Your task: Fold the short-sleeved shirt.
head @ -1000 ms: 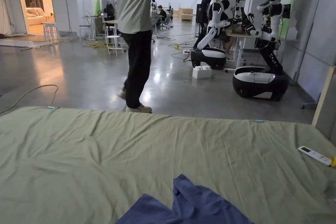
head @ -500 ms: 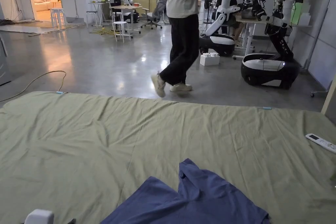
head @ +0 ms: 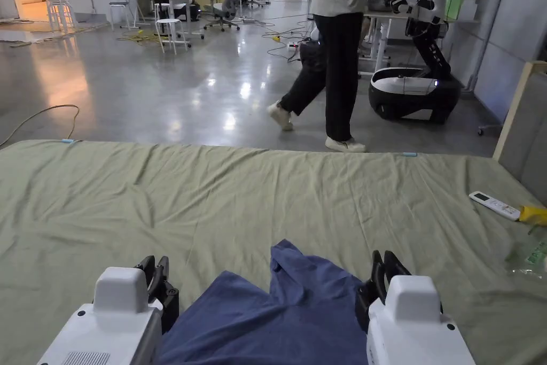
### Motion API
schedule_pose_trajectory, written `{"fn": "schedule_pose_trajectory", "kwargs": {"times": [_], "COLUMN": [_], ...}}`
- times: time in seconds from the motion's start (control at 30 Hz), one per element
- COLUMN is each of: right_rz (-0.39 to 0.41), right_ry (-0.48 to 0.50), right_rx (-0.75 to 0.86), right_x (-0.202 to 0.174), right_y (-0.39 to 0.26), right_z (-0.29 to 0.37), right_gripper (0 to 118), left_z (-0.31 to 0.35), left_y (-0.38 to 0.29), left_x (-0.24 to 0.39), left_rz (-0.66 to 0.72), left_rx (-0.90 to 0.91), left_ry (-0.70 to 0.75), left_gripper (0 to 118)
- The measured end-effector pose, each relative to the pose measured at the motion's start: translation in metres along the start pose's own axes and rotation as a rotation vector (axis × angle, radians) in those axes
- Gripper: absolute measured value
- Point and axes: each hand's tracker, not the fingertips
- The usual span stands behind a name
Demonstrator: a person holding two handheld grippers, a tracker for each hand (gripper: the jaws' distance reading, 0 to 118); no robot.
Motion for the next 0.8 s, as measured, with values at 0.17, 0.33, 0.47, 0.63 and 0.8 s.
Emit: {"fn": "schedule_pose_trajectory", "kwargs": {"times": [0.17, 0.33, 0.47, 0.63, 0.8], "right_rz": [-0.034, -0.048, -0.012, -0.006, -0.009], "right_ry": [-0.01, -0.017, -0.009, -0.011, 0.001], "right_rx": [-0.012, -0.041, -0.043, -0.062, -0.099], "right_x": [0.001, -0.003, -0.003, -0.003, -0.001], "right_y": [0.0, -0.008, -0.009, -0.015, -0.026], "right_z": [-0.002, -0.001, -0.002, -0.007, -0.016], "right_gripper": [5, 1, 0, 0, 0], "left_z": [0.006, 0.006, 0.011, -0.005, -0.022], "left_y": [0.003, 0.002, 0.004, -0.022, -0.051], "left_x": [0.004, -0.012, -0.028, -0.084, -0.138], "left_rz": [0.013, 0.068, 0.05, 0.056, 0.119], "left_rx": [0.003, -0.01, -0.048, -0.153, -0.317], "left_ry": [0.009, 0.042, 0.069, 0.137, 0.165], "left_gripper": [2, 0, 0, 0, 0]}}
